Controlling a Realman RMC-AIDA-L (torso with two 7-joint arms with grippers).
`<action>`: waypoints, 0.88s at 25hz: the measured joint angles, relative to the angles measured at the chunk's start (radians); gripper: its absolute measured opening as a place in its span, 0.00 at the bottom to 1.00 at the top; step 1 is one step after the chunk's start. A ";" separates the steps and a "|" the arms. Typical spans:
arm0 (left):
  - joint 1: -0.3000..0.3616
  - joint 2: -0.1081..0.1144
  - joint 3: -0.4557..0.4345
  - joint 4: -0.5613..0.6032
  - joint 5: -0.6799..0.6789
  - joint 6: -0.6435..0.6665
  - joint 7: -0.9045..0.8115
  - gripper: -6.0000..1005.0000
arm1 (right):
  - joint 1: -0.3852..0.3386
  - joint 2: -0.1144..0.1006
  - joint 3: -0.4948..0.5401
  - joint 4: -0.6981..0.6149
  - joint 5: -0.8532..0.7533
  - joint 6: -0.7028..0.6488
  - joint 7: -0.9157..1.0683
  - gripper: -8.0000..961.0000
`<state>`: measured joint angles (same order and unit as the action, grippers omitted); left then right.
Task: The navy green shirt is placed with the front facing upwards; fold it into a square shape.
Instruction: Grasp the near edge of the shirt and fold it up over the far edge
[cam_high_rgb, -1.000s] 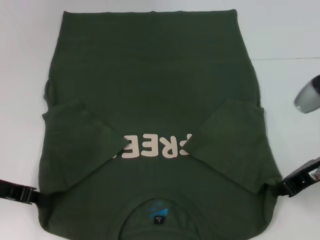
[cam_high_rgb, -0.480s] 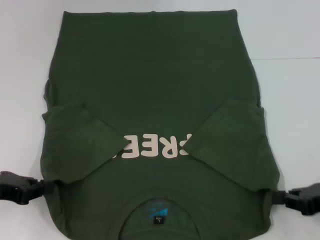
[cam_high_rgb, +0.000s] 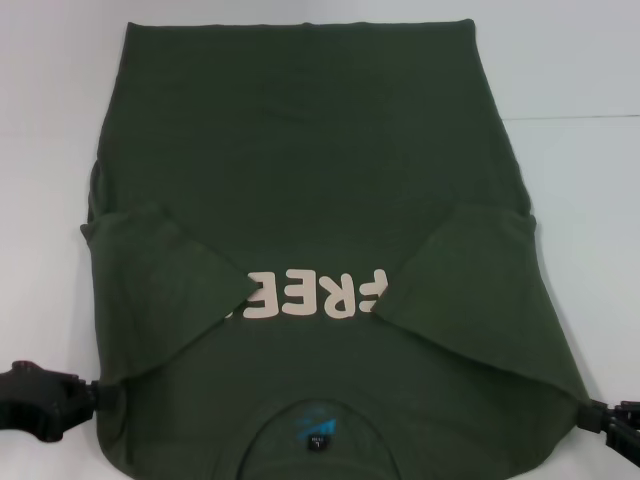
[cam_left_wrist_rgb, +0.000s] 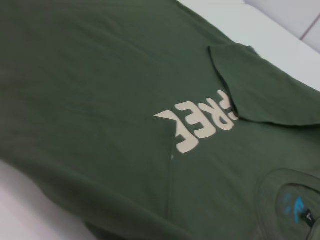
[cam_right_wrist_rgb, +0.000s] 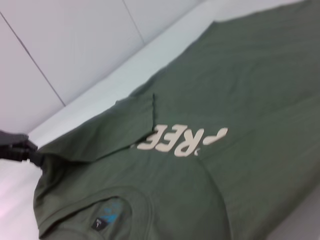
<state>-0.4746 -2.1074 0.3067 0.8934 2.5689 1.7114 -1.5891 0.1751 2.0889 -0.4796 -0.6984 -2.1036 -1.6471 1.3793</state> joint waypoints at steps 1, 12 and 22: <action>0.005 0.000 -0.012 -0.008 0.000 0.005 0.028 0.03 | -0.006 0.000 0.016 0.007 0.000 -0.009 -0.021 0.04; 0.092 0.005 -0.142 0.025 0.014 0.198 0.313 0.03 | -0.109 0.002 0.212 0.024 -0.003 -0.173 -0.238 0.04; 0.142 0.012 -0.194 0.084 0.014 0.298 0.386 0.03 | -0.228 -0.001 0.297 0.079 -0.015 -0.257 -0.381 0.04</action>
<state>-0.3330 -2.0958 0.1126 0.9771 2.5826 2.0097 -1.2034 -0.0527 2.0879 -0.1831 -0.6192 -2.1184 -1.9045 0.9986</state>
